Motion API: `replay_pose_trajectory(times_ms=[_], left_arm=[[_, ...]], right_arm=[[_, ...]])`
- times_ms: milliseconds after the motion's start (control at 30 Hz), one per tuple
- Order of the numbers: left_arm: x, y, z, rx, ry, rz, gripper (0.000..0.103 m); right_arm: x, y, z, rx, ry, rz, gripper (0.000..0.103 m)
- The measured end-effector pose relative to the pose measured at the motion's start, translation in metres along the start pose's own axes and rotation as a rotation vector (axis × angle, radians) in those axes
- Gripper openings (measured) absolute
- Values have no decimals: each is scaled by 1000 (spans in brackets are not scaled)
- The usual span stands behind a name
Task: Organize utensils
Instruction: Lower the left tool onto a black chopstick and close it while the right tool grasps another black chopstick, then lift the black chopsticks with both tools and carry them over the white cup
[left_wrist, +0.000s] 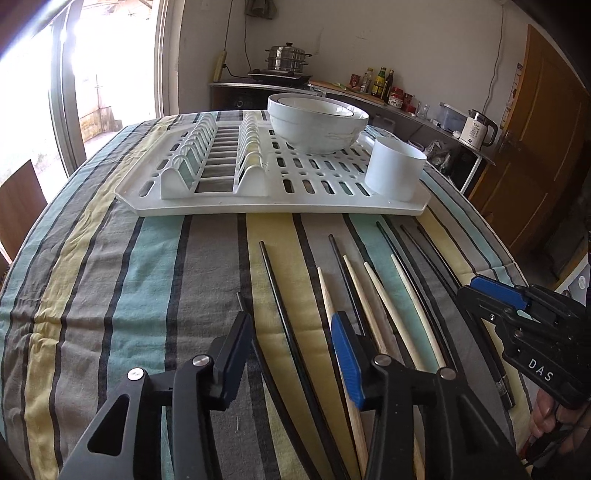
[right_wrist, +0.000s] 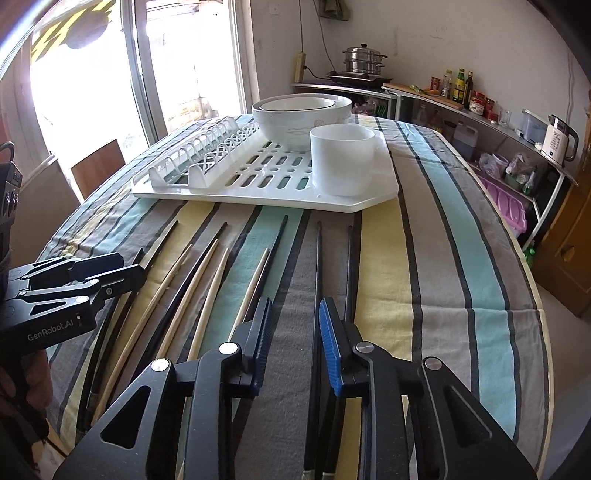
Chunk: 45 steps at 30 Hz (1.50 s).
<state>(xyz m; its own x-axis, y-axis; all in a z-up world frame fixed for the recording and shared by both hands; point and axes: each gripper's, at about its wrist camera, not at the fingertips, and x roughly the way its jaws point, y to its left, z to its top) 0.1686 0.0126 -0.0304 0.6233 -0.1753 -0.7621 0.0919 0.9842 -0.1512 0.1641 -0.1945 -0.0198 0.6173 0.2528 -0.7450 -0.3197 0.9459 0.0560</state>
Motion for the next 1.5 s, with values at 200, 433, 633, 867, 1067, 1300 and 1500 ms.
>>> replay_pose_trajectory(times_ms=[200, 433, 633, 867, 1067, 1300, 1500], left_arm=[[13, 4, 13, -7, 28, 15, 32], [24, 3, 21, 1, 60, 8, 26], [30, 0, 25, 17, 70, 26, 25], [33, -6, 27, 72, 80, 102, 9], [32, -4, 27, 73, 81, 82, 6], [3, -7, 35, 59, 7, -7, 6], [-33, -12, 46, 69, -80, -60, 5]], right_arm=[[22, -12, 16, -7, 53, 6, 24], [41, -18, 28, -19, 105, 10, 22], [51, -17, 35, -41, 120, 7, 17], [54, -12, 37, -62, 131, -2, 6], [49, -13, 38, -40, 118, 34, 5], [19, -15, 43, -10, 29, 74, 5], [-15, -18, 53, 20, -77, 106, 5]])
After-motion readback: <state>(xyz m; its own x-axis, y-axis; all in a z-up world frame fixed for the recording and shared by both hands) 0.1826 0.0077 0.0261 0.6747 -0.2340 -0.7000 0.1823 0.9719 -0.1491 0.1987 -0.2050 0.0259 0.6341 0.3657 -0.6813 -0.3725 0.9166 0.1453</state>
